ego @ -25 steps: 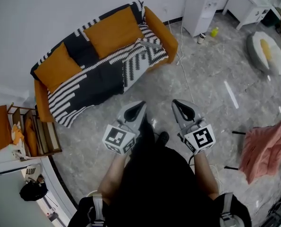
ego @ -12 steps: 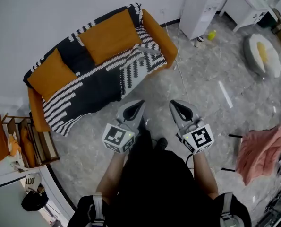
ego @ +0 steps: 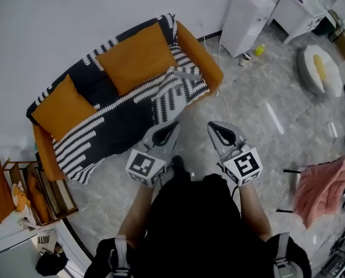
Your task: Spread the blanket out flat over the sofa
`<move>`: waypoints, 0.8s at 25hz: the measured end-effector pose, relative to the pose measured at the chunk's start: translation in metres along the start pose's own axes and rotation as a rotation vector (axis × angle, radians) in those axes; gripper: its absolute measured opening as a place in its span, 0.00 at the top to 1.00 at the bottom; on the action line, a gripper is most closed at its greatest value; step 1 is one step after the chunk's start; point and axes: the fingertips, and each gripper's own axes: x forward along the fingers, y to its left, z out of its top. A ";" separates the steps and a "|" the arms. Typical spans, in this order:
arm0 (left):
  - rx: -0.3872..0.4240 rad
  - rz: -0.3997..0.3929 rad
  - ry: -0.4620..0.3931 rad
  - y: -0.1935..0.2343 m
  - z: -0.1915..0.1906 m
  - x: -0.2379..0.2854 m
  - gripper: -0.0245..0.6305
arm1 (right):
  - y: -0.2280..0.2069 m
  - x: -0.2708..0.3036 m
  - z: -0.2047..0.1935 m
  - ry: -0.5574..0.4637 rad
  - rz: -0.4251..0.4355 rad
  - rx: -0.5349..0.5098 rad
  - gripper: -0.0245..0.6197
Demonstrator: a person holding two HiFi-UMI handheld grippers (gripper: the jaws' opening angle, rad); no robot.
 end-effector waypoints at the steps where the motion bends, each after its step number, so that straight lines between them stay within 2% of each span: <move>1: 0.004 -0.006 0.004 0.008 -0.001 0.001 0.95 | 0.001 0.008 -0.001 0.014 -0.001 -0.020 0.96; 4: 0.001 -0.008 0.026 0.028 -0.004 0.003 0.95 | 0.007 0.031 -0.001 0.034 0.000 -0.082 0.96; 12: -0.048 0.018 0.080 0.062 -0.021 0.009 0.95 | -0.011 0.073 -0.017 0.115 -0.043 -0.046 0.96; 16: -0.067 0.058 0.099 0.086 -0.029 0.019 0.95 | -0.024 0.100 -0.025 0.131 -0.011 -0.018 0.96; 20: -0.087 0.097 0.107 0.117 -0.030 0.034 0.95 | -0.038 0.134 -0.029 0.157 0.064 -0.032 0.96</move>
